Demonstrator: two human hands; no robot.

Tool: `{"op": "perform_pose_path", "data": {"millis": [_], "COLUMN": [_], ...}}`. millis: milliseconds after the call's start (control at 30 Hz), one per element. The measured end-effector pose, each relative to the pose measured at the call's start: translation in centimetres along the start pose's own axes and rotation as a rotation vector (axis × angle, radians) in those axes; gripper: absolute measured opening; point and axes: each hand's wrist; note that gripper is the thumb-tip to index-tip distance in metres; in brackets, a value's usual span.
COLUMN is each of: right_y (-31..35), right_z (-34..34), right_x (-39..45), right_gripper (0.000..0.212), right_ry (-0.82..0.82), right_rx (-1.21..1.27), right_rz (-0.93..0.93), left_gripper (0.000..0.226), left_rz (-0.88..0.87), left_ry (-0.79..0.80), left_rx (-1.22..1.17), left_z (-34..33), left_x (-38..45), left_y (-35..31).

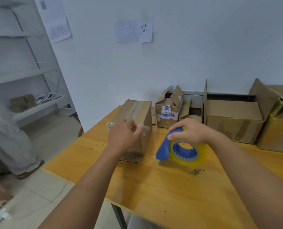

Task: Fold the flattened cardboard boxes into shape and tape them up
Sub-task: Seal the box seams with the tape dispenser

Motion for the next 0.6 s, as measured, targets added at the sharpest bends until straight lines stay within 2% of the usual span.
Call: {"op": "perform_pose_path", "data": {"millis": [100,167,433,600], "right_y": [-2.3,-2.5,-1.0,0.0], "right_z": [-1.0,-1.1,-1.5,-1.9], "right_x": [-1.2,-1.4,-0.8,-0.2], "right_gripper": [0.025,0.023,0.026,0.03], "right_ry": [-0.291,-0.403,-0.584,-0.66], "right_rx": [0.274,0.346,0.488,0.516], "right_rz": [-0.076,-0.102,-0.094,-0.084], "left_gripper": [0.051,0.055,0.038,0.033], "left_rz": [0.032,0.036,0.018,-0.044], "left_ry": [-0.066,-0.098,-0.159,-0.176], "left_rx": [0.079,0.187,0.156,0.309], "left_z": [-0.8,-1.3,-2.2,-2.8], "left_x": [0.0,0.1,0.1,-0.6], "left_y": [-0.9,-1.9,-1.5,-1.4]}}
Point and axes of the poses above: each hand's wrist, its own x-axis towards the middle knuckle, its own z-axis out of the back of the hand, y = z × x, and after that the axes turned 4 degrees about -x, right-handed
